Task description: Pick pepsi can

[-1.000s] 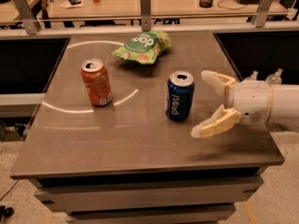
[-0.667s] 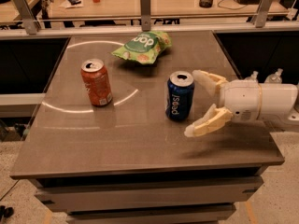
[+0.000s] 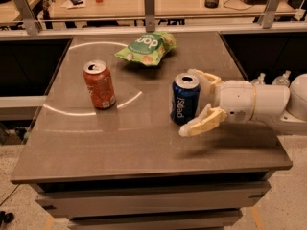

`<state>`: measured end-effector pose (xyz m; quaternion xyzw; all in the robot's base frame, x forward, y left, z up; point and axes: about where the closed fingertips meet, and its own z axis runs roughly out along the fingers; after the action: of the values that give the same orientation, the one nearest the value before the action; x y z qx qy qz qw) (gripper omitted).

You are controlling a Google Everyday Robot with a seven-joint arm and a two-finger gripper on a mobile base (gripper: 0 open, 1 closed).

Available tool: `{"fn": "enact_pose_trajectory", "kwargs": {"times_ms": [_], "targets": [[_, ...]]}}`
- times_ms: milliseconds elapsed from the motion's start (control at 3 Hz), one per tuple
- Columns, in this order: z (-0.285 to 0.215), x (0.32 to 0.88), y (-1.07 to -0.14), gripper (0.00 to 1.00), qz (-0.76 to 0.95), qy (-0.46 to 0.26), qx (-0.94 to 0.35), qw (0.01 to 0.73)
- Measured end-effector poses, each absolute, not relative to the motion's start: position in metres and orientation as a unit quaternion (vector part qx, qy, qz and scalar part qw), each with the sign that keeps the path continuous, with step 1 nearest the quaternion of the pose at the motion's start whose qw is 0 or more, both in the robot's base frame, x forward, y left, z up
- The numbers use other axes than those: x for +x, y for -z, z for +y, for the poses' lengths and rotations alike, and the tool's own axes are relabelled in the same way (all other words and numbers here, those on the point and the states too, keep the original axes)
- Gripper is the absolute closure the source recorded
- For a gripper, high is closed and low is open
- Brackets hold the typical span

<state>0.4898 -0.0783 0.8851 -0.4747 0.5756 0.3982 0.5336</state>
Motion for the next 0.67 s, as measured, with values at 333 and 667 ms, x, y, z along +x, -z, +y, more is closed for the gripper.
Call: {"fn": "enact_pose_trajectory", "kwargs": {"times_ms": [333,667], "targets": [[-0.0720,0.4955,-0.8880,0.18,0.567,-0.405,-0.469,0.543],[-0.0671,0.4976,-0.8923,0.41,0.554,-0.412,-0.469,0.550]]}}
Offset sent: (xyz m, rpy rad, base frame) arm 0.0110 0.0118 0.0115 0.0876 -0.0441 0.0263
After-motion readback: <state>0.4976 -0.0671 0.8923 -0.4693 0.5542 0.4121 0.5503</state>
